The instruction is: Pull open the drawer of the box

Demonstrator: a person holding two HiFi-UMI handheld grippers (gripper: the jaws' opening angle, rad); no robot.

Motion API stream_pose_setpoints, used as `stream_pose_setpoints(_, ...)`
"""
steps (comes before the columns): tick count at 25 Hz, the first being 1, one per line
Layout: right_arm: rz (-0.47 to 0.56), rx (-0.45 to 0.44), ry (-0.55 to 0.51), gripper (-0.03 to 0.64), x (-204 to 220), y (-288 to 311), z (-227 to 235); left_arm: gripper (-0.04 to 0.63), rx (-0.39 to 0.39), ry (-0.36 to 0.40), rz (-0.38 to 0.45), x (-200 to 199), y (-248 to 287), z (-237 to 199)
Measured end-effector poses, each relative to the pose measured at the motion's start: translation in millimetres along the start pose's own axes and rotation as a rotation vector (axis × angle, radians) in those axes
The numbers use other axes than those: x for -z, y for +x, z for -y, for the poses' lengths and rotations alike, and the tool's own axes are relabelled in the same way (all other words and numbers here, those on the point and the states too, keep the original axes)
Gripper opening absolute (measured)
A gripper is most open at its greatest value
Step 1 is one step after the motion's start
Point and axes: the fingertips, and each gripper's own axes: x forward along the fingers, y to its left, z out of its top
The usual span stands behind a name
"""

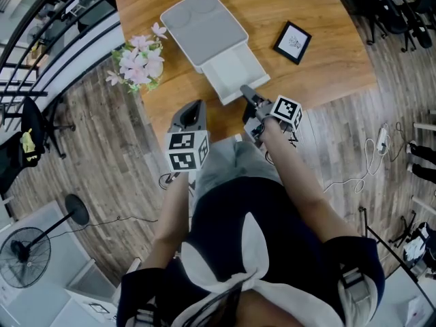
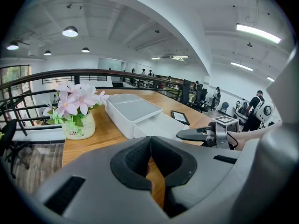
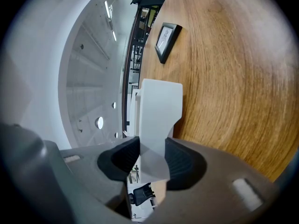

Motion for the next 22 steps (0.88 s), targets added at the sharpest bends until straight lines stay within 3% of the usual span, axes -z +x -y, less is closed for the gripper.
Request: stream_pose_setpoints(22, -0.011, 0.015, 0.006, 0.17, 8, -23, 8, 0.018, 0.009, 0.004, 0.001, 7, -7, 18)
